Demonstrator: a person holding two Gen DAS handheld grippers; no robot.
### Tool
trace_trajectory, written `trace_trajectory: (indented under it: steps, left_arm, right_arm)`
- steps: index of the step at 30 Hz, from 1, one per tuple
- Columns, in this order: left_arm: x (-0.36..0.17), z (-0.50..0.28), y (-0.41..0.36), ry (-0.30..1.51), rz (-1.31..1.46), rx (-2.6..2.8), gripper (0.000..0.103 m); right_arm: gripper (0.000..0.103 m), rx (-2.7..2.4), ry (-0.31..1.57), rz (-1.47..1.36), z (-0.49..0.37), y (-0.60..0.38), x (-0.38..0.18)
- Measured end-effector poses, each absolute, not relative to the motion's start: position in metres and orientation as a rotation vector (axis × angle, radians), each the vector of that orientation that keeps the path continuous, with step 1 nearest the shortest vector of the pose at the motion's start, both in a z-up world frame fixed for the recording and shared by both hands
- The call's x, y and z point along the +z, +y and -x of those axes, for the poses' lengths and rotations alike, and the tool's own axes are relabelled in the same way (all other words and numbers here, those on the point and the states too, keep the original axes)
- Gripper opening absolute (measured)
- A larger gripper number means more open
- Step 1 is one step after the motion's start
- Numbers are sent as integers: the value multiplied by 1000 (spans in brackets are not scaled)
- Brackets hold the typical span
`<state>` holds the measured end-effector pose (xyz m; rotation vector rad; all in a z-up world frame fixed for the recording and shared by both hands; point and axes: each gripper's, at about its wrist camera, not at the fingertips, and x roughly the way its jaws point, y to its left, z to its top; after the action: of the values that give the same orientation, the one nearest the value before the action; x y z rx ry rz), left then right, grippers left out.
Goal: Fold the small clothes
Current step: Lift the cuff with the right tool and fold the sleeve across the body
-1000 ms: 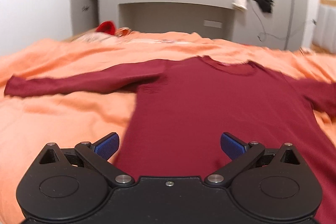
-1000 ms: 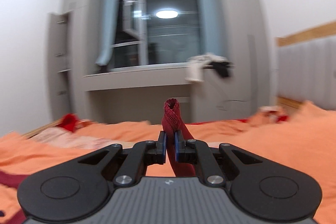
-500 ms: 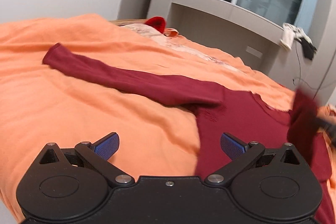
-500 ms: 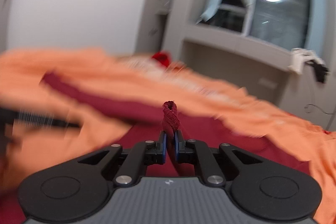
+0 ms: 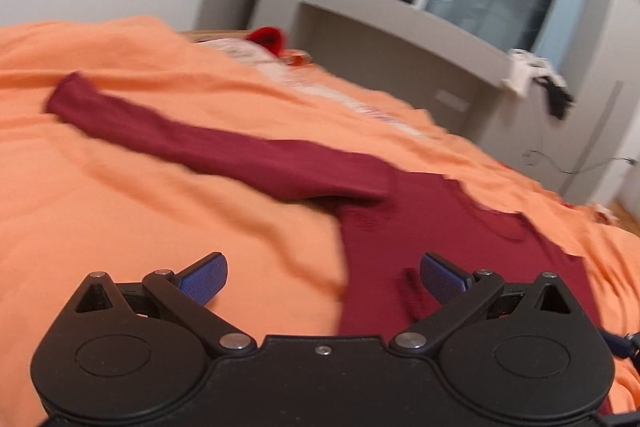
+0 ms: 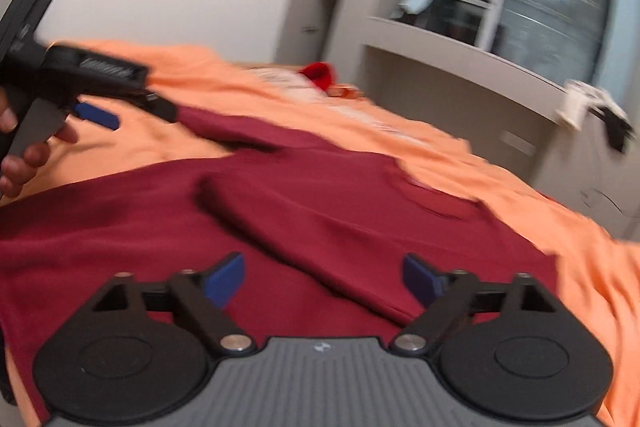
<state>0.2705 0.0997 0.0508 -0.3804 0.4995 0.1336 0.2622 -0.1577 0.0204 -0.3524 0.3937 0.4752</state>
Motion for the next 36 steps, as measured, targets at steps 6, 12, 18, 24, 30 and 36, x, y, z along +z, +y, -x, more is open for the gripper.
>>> trace_trajectory:
  steps: [6,12,18,24,30,36]
  left_arm:
    - [45,-309,64,491,358,42,102]
    - [12,-336,43,649,269,110,102]
    - [7,-330,47,645,266,101,102]
    - [5,-331,43,648,236,103,102]
    - [5,-330,43,647,239,102,102]
    - [5,-330,38,654,205,83,102]
  right_arm:
    - [103,259,364,237,-279,-240,26]
    - [103,-14,310,601,-295,-277,-6]
    - [82,-3,347,770,-314,-288,-38]
    - [51,39,360,835,-341,-268,-51]
    - [7,56,390,836,-354,-259,-59]
    - [5,33,475,260,-356,-304,-16]
